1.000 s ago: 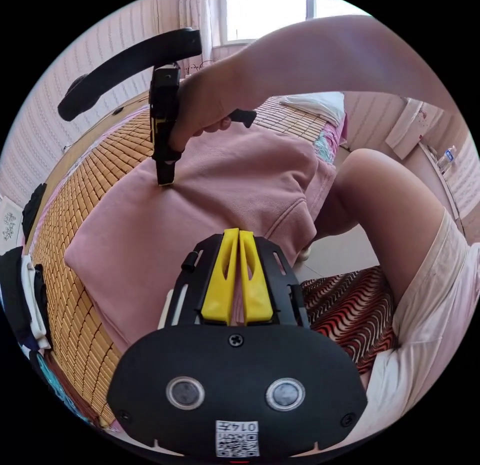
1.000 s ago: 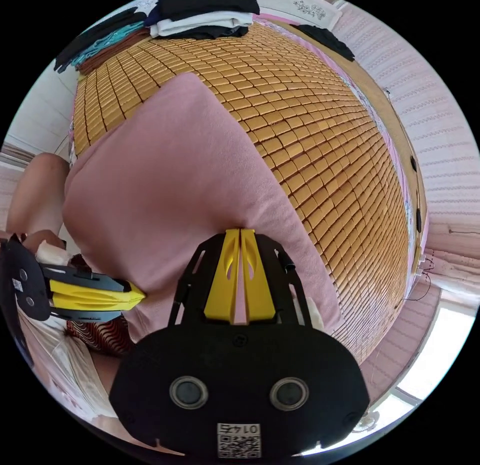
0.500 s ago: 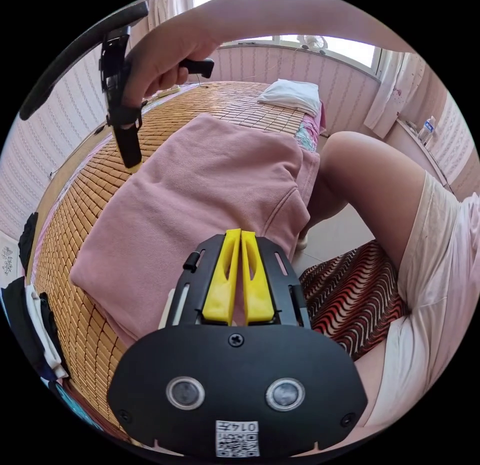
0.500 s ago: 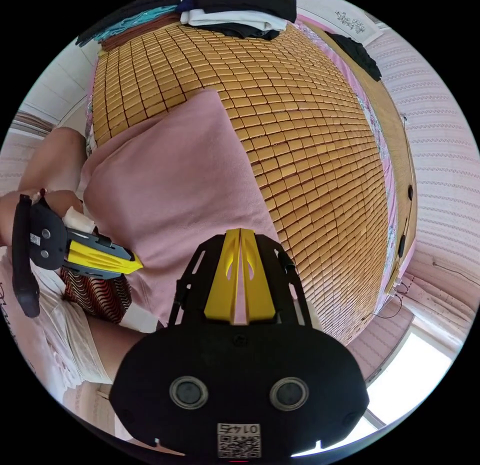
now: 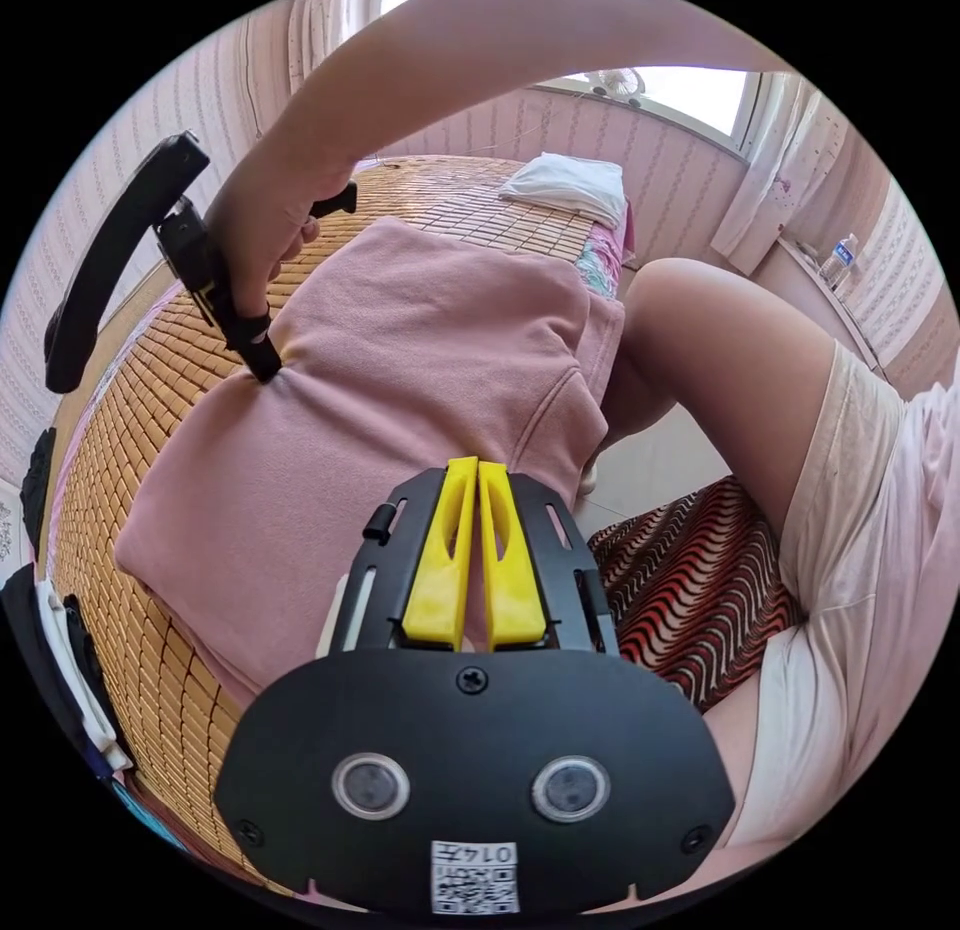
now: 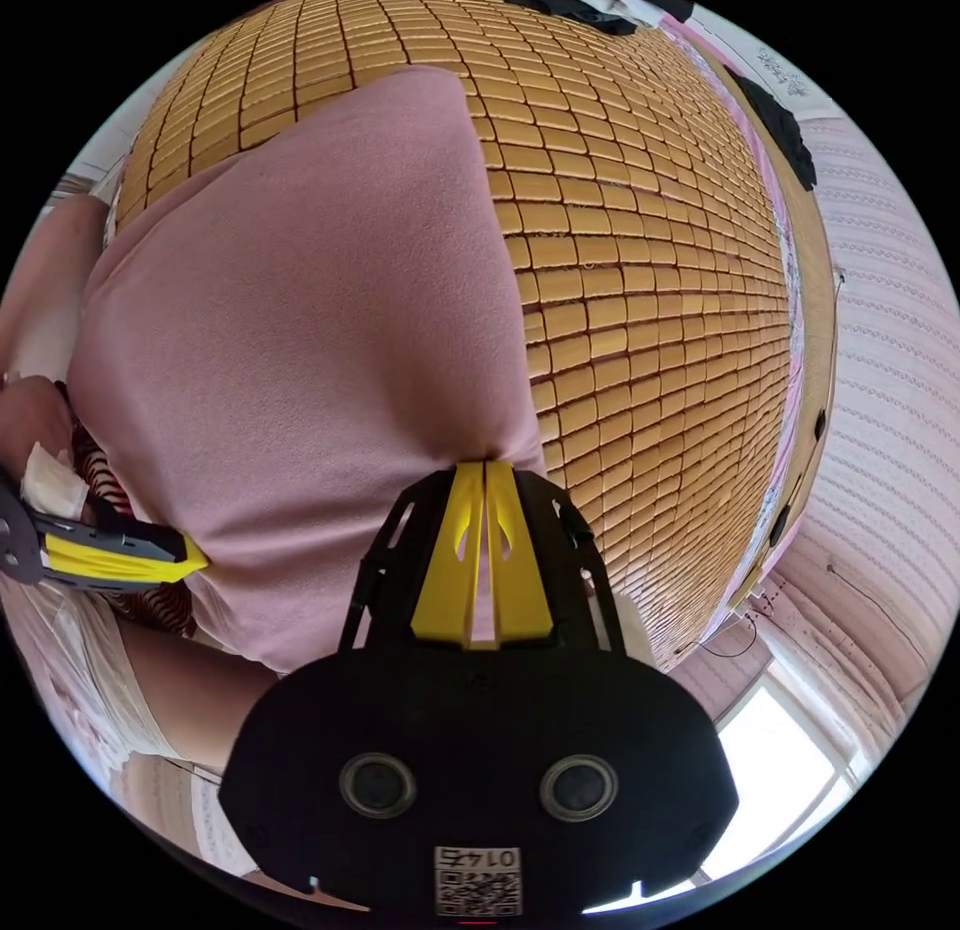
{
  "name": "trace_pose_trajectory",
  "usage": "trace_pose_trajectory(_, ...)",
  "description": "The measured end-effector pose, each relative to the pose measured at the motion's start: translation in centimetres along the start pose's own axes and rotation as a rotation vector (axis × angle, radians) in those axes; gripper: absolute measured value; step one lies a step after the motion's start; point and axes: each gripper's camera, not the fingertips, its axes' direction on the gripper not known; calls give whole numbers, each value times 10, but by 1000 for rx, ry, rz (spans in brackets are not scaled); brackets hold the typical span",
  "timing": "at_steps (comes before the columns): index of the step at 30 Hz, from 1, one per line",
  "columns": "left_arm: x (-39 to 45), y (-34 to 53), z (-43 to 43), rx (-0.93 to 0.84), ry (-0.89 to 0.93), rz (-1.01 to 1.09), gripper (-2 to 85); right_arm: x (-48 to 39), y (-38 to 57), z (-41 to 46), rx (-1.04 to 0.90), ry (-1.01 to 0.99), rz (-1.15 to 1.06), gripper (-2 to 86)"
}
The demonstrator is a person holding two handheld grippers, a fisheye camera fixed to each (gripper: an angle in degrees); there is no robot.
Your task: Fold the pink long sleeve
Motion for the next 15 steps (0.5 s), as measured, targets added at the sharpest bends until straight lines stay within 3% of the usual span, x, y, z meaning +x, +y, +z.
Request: trace_pose_trajectory(15, 27, 1, 28, 18, -45, 12, -10, -19, -11, 20, -133, 63, -183, -5)
